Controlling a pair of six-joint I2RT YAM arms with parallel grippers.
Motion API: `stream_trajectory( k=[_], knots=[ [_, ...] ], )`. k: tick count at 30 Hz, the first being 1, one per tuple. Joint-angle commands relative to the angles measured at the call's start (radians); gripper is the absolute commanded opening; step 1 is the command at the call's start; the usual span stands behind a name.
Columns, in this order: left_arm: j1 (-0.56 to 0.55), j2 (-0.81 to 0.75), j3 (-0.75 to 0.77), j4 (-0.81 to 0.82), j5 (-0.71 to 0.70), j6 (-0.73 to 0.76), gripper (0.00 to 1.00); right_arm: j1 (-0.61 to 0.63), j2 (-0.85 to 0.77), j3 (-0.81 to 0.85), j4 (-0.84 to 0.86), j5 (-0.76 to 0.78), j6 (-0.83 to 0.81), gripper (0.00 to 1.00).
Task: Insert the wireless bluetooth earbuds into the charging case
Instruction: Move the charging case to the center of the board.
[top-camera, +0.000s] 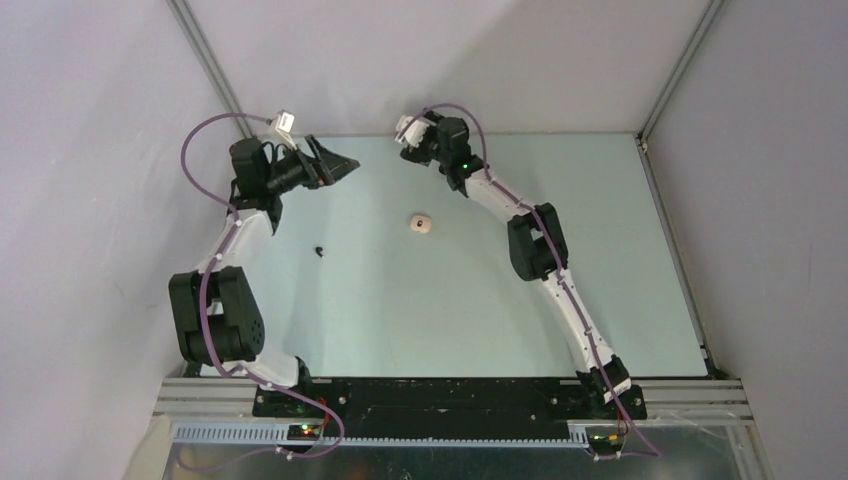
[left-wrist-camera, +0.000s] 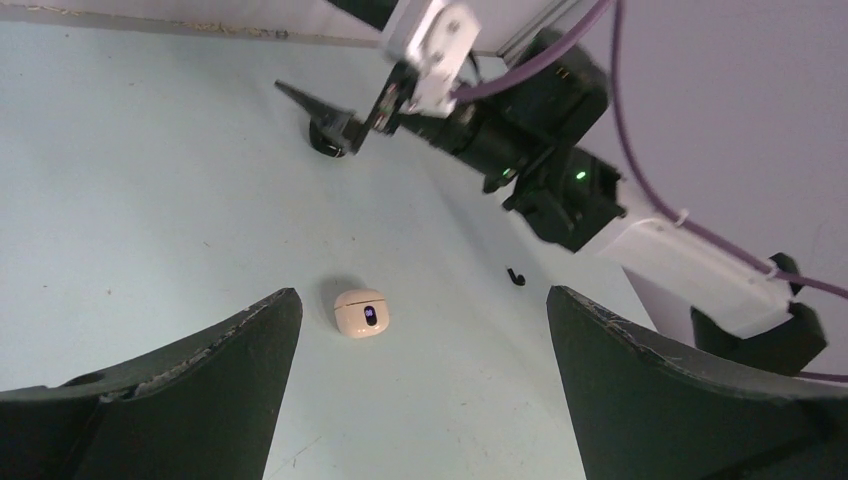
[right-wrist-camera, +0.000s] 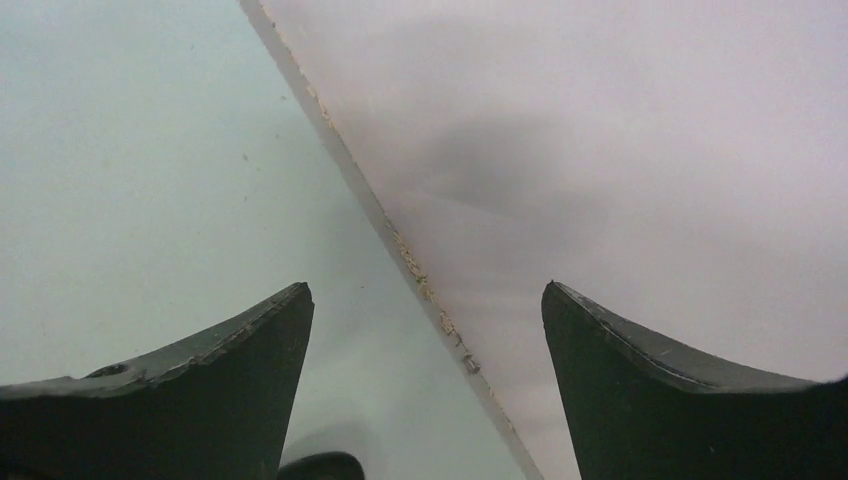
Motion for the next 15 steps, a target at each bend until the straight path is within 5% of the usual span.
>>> stream_trajectory(
  k=[1,15],
  knots=[
    [0.027,0.009,-0.012,0.071,0.041,-0.041,0.99,-0.002,0.089,0.049,0.102,0.072,-0.144,0.90],
    [0.049,0.038,-0.021,0.152,0.071,-0.124,1.00,-0.039,0.144,0.100,0.012,0.151,-0.198,0.93]
  ],
)
